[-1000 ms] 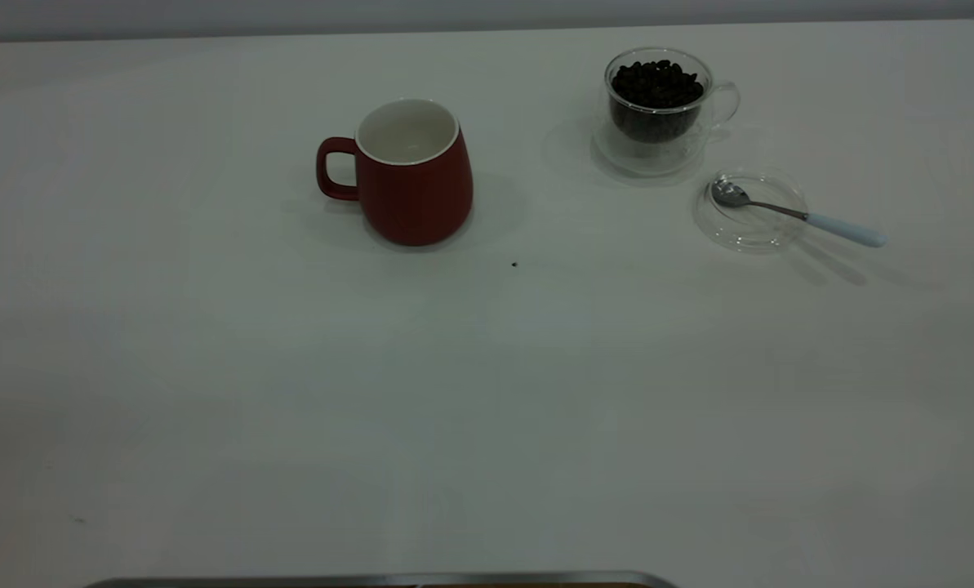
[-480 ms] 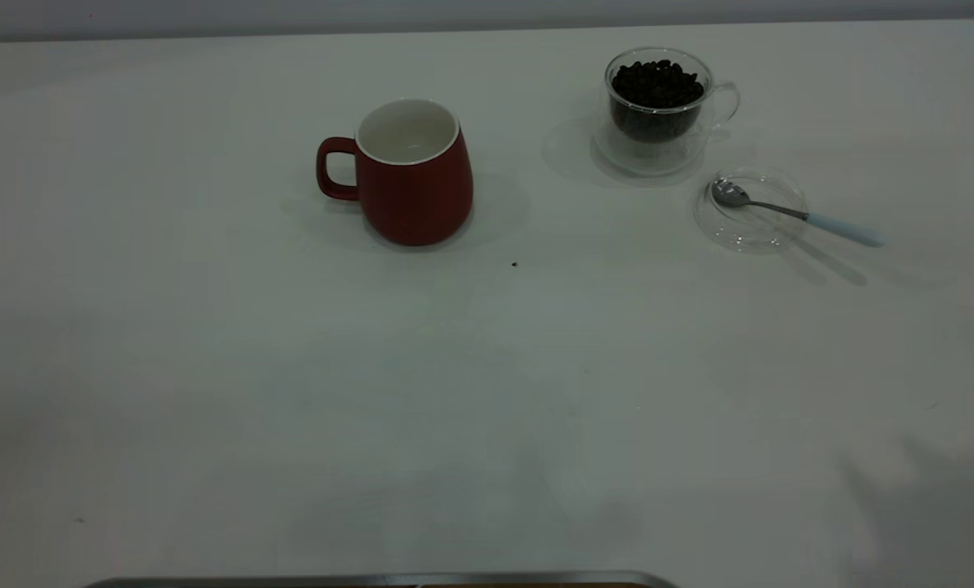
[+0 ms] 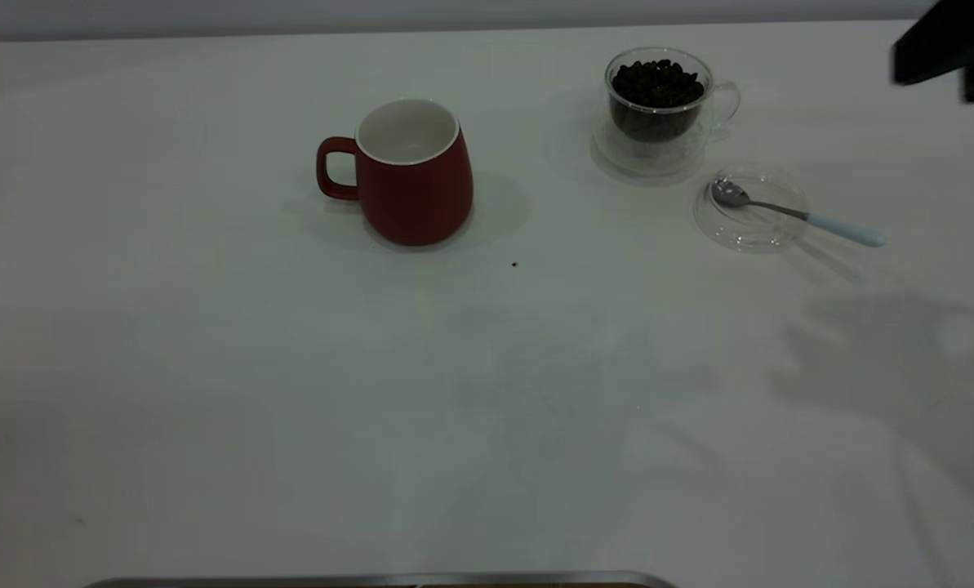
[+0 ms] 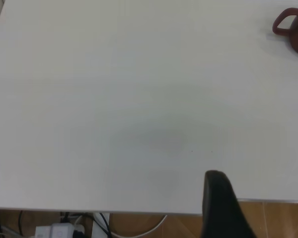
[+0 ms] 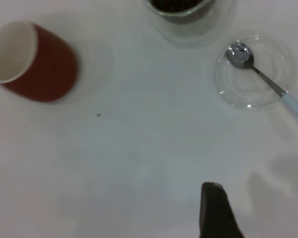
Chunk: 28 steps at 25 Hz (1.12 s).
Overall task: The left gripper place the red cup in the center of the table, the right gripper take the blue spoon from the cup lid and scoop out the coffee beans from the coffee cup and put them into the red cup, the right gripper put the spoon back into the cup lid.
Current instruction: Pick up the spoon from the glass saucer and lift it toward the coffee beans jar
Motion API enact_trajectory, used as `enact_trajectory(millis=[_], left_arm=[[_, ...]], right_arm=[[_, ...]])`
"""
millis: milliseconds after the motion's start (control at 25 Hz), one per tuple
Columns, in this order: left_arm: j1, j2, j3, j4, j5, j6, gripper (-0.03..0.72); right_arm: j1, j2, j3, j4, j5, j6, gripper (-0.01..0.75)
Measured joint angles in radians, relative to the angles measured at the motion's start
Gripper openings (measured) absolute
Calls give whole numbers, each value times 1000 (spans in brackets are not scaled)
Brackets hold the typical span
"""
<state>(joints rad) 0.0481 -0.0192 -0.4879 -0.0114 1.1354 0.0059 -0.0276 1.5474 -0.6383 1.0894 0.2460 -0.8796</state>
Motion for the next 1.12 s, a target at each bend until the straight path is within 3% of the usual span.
enact_trajectory(millis=[400, 640, 920, 1120], left_arm=[[0, 0, 0, 1, 0, 2, 467], [0, 0, 0, 1, 0, 2, 467], [0, 0, 0, 1, 0, 2, 467], [0, 0, 0, 1, 0, 2, 467]], right_arm=[[-208, 390, -156, 186, 60, -189, 495], [-277, 487, -186, 324, 83, -325, 583], [-363, 569, -186, 468, 244, -471, 588], [-375, 645, -195, 574, 309, -580, 588]])
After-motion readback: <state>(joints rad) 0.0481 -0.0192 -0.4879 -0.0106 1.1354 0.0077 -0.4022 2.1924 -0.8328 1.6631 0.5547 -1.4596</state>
